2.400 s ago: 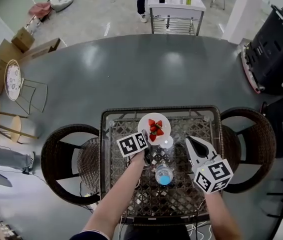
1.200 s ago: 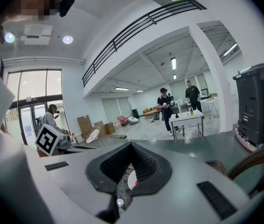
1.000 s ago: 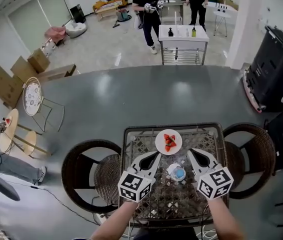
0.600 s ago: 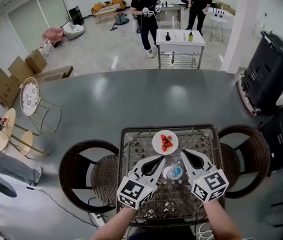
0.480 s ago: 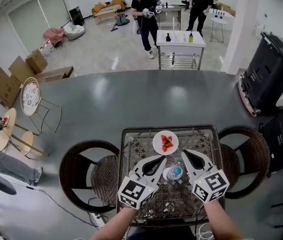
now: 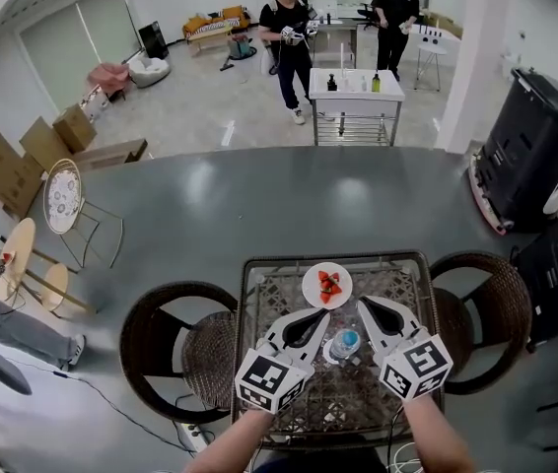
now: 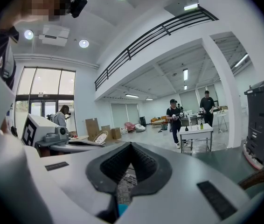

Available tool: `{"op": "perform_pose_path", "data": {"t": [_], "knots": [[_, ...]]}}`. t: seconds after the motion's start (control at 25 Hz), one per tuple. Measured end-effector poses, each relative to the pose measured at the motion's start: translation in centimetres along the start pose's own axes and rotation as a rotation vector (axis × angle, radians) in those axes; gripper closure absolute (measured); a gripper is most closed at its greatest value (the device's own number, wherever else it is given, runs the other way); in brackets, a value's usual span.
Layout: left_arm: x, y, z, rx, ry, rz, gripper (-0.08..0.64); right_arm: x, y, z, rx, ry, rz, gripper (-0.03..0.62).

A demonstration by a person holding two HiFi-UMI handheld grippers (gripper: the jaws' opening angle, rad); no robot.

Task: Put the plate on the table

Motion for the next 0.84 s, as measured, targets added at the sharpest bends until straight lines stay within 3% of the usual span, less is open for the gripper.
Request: {"op": "perform_pose_path", "data": {"t": [0.84], "knots": [[-1.4, -0.8, 0.0, -0.008, -0.028, -0.023, 0.552, -0.1, -1.4, 1.4, -0.022, -0.022, -0.029, 0.588]]}}
Point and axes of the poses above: the fingertips, and each gripper's own axes: x forward along the fingers, z to its left, y out of its underside, the point moved 1 cm from there along -x, backward along the fingers, and after that the axes turned 8 degrees about -y, right-handed, at the moved point
